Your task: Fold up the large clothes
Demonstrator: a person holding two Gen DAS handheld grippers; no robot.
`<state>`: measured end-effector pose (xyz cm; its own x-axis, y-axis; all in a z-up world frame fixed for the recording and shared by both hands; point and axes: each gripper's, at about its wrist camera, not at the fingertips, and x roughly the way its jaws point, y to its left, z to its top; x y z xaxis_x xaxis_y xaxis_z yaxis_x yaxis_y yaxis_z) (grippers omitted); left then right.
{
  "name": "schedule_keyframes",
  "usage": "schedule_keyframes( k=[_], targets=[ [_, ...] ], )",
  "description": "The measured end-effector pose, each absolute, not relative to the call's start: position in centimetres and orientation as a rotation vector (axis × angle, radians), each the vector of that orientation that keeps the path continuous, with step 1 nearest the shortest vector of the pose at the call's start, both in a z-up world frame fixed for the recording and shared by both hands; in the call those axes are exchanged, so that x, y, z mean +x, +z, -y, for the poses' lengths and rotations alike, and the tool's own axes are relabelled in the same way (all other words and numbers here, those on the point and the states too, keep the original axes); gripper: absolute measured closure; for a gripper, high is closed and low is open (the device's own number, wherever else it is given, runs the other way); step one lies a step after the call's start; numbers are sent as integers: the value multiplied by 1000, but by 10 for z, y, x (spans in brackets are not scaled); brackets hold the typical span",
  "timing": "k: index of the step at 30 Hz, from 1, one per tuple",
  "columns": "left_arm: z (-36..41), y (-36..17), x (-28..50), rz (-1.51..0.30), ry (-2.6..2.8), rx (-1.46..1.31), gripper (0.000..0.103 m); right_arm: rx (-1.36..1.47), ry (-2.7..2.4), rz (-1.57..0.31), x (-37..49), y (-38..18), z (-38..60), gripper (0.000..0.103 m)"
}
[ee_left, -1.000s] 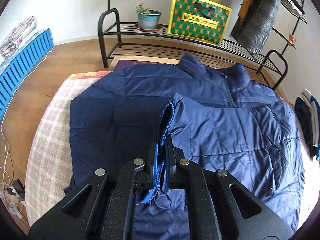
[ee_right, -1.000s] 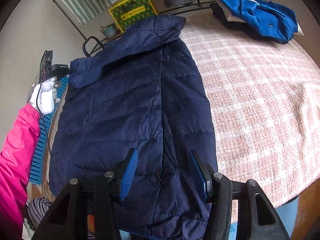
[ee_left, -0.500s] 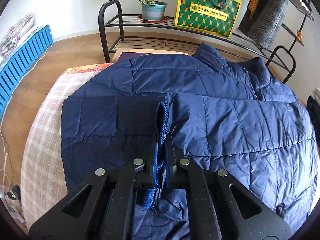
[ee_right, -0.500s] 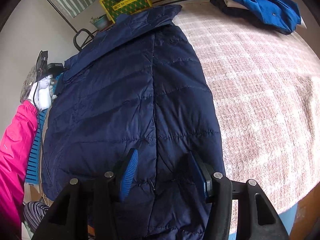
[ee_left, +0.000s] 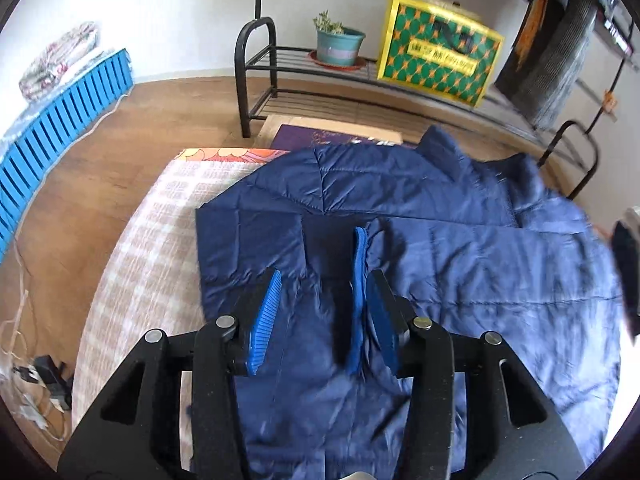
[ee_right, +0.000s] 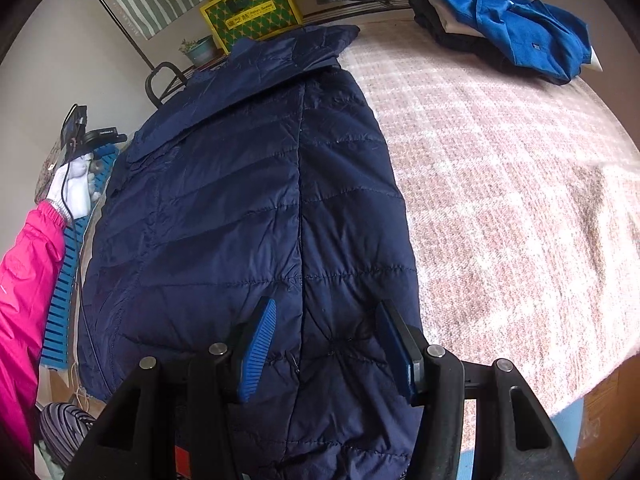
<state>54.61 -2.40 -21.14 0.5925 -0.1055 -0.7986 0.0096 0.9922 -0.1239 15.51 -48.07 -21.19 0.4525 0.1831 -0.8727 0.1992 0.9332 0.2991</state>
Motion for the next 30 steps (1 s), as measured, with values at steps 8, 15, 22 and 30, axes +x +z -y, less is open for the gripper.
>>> schedule_keyframes(
  k=[8,15,22,30],
  targets=[
    [-47,-165,427,-913,-152,-175,45,407,-26,-1054,135,-202,496,47],
    [-106,-194,313,-1033,-148,-244,42,388,-26,-1010,112,-196,512,46],
    [-135,-244,240,-1147,-183,-435,42,414,51,-1064,109,-214,518,38],
    [-147,-264,218,-1180,-231,-562,42,584,126,-1102,107,-238,527,38]
  ],
)
